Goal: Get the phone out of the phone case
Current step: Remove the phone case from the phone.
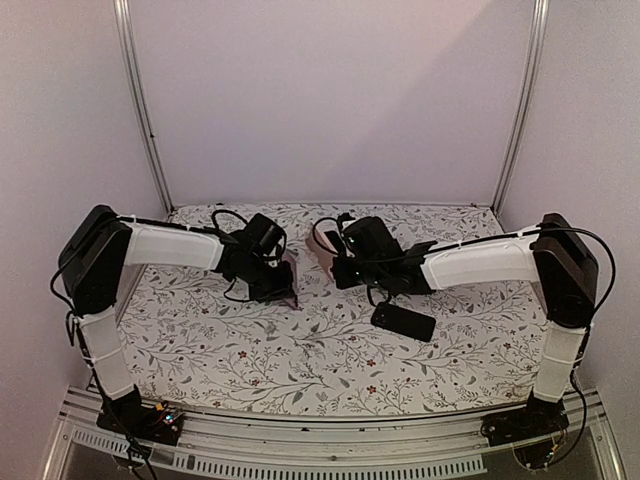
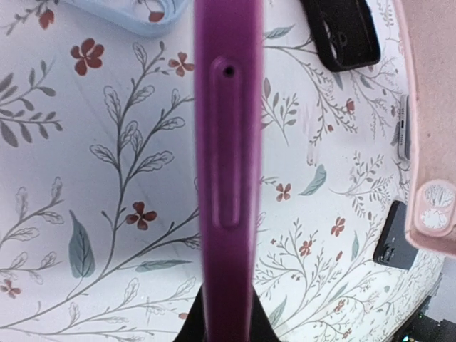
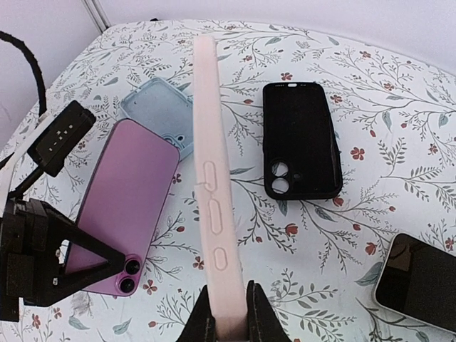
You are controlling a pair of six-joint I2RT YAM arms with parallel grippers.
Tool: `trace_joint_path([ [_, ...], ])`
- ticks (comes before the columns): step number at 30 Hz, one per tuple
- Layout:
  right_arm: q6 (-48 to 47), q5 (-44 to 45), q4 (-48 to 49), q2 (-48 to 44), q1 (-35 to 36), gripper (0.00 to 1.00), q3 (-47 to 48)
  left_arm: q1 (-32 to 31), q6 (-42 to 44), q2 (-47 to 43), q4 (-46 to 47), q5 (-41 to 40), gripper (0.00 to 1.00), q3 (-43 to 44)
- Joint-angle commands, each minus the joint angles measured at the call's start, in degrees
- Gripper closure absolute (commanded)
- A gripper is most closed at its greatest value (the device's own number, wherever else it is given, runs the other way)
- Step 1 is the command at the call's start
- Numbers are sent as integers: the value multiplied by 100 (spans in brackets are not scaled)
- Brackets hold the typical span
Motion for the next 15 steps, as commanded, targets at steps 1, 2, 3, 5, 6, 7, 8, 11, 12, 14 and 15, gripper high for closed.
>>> trace_joint_path([
  [1, 219, -628, 96, -550, -434, 100, -102, 55, 579, -545, -57, -328, 100, -84],
  [2, 269, -838, 109, -602, -540, 100, -160, 60, 666, -614, -96, -400, 100, -133],
  [3, 372, -1042, 116, -666, -658, 100, -192, 63, 736, -677, -140, -470, 100, -168],
  [5, 551, -1431, 128, -800, -916, 100, -348, 63, 894, -811, -250, -623, 100, -231],
  [6, 669, -1636, 129, -854, -1067, 100, -433, 64, 959, -894, -287, -652, 100, -267],
  [7, 744, -1787, 129, -934, -1206, 100, -542, 64, 1011, -969, -350, -748, 100, -299],
  [8, 835, -2058, 140, -1057, -1372, 100, -660, 64, 1044, -1028, -444, -916, 100, -317],
  [11, 1058, -2589, 219, -1308, -1856, 100, -1094, 64, 1159, -1138, -764, -1276, 100, -332],
  [12, 1129, -2737, 262, -1434, -2023, 100, -1270, 64, 1198, -1166, -841, -1370, 100, -332],
  [14, 1261, -3114, 383, -1600, -2393, 100, -1607, 64, 1279, -1201, -961, -1508, 100, -332],
  [15, 1338, -3272, 450, -1719, -2564, 100, -1791, 64, 1304, -1217, -1032, -1583, 100, -324],
])
